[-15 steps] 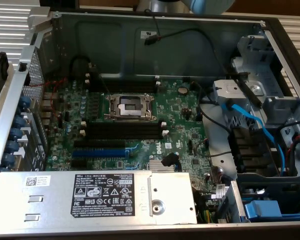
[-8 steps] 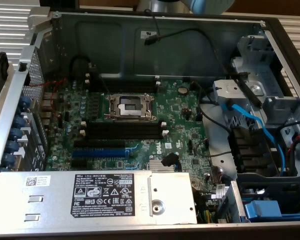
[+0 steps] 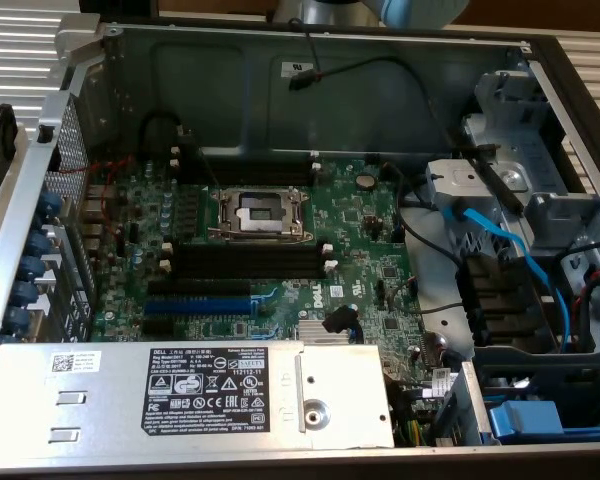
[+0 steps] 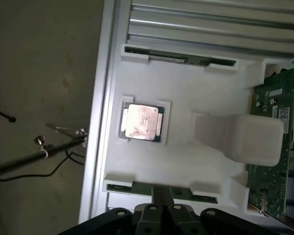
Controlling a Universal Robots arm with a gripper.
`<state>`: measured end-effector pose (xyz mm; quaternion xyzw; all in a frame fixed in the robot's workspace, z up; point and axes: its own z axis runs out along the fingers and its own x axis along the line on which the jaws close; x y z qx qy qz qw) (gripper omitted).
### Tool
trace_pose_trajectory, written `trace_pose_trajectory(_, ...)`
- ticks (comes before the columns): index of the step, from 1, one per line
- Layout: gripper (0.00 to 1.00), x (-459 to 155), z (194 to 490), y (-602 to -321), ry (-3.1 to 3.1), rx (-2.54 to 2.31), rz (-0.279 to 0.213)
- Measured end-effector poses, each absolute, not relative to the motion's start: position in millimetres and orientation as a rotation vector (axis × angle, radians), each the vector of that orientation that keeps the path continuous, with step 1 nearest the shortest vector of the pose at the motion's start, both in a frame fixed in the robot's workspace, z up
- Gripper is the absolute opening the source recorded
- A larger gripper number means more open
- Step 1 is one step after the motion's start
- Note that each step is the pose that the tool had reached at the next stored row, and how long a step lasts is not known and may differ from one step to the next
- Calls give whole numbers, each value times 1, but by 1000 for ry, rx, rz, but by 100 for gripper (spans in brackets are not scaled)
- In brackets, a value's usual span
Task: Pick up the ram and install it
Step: 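Pick up the ram and move it above insertion slot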
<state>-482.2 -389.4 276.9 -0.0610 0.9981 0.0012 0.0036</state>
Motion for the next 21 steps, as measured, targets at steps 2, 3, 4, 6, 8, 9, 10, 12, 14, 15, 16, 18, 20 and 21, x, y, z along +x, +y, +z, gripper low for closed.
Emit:
trace_pose_trajectory(2,10,-482,277,-389,3124,-248,4)
trace_pose_trajectory(3,10,-482,276,-389,3122,-277,4)
trace_pose_trajectory(4,10,-482,276,-389,3120,-305,4)
trace_pose_trajectory(6,10,-482,276,-389,3114,-361,4)
trace_pose_trajectory(8,10,-482,276,-389,3107,-418,5)
trace_pose_trajectory(9,10,-482,276,-389,3103,-446,5)
trace_pose_trajectory(10,10,-482,275,-389,3098,-474,5)
trace_pose_trajectory(12,10,-482,275,-389,3089,-530,5)
trace_pose_trajectory(14,10,-482,275,-389,3079,-586,5)
trace_pose_trajectory(15,10,-482,275,-389,3074,-615,5)
trace_pose_trajectory(16,10,-482,275,-389,3068,-643,5)
trace_pose_trajectory(18,10,-482,275,-389,3056,-697,6)
trace_pose_trajectory(20,10,-482,274,-389,3043,-754,6)
trace_pose_trajectory(21,10,-482,274,-389,3036,-782,6)
